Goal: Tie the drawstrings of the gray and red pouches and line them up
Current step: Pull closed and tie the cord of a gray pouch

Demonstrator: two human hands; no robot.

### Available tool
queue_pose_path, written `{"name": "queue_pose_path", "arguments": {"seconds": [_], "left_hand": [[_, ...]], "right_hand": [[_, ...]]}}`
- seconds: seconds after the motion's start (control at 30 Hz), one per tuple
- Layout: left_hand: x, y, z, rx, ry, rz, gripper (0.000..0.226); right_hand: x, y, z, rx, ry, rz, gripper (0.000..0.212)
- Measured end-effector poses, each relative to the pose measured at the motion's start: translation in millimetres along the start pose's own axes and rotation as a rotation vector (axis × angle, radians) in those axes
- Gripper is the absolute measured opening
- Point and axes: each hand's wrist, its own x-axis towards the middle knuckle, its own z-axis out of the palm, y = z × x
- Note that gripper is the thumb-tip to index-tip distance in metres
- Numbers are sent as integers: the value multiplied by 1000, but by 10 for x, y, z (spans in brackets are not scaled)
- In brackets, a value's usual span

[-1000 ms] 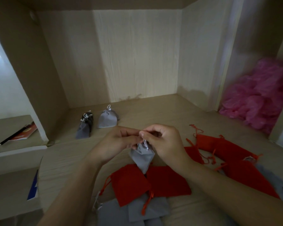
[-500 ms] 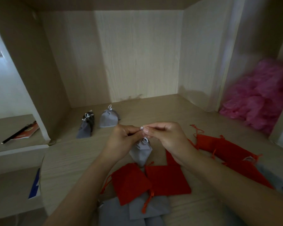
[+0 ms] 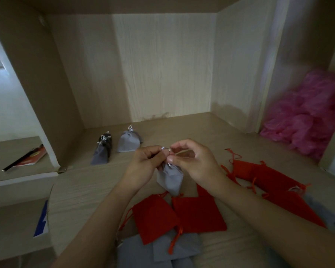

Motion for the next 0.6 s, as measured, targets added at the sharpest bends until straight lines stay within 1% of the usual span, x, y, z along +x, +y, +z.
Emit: {"name": "queue_pose_path", "arguments": {"seconds": [0.07, 0.13, 0.27, 0.4, 0.47, 0.6], "left_hand": [[-5, -19, -12, -26, -48, -20, 26], [-8, -27, -21, -36, -73, -19, 29], [-24, 6, -10, -15, -141, -12, 28], [-37, 34, 2, -40, -170, -12, 27], [-36, 40, 6, -61, -136, -2, 24], [-32, 36, 45, -94, -1, 8, 16]], "right_hand": [[15, 1, -22, 86, -70, 5, 24], [21, -8, -56, 111, -114, 1, 22], [22, -31, -126, 186, -212, 55, 20], [27, -39, -160, 206, -244, 78, 17], [22, -39, -144, 216, -210, 58, 18], [22, -57, -120, 191, -133, -7, 20]]}}
